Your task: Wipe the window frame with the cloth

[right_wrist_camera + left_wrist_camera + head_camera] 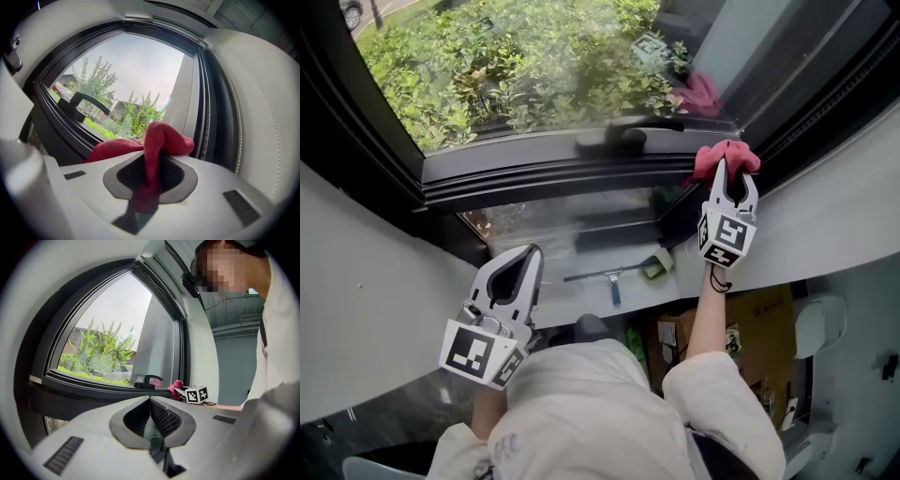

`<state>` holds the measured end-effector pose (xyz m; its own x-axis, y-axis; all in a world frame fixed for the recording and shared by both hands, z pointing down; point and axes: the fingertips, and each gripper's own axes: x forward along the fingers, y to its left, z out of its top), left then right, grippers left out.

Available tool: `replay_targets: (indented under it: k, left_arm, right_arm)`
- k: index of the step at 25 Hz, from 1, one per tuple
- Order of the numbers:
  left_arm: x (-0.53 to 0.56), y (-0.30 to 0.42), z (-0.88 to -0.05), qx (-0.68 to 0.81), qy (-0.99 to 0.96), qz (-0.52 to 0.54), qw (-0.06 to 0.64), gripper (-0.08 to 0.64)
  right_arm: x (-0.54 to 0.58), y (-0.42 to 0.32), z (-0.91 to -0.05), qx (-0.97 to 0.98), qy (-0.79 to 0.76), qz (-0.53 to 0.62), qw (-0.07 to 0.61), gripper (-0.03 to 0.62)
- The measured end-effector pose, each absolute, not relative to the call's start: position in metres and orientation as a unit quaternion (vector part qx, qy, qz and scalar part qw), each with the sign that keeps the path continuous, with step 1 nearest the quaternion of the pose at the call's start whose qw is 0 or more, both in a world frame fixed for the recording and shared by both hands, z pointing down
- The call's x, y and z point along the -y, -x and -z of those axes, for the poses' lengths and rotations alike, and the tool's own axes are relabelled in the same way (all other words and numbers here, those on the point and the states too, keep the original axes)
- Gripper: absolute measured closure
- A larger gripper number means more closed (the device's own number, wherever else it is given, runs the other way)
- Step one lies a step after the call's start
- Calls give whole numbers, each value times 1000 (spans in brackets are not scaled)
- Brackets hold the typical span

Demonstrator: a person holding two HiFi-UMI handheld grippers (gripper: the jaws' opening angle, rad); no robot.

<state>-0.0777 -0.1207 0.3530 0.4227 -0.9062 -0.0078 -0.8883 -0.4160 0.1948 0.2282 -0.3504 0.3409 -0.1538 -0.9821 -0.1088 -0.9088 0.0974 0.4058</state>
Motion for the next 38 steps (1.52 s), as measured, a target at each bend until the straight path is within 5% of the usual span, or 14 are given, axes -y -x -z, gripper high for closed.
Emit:
replay_targets:
  k: [38]
  left_arm:
    - [120,82,-356,537,-836,66,88,549]
  right_arm:
    - [322,-146,-338,755,-596,245,118,526]
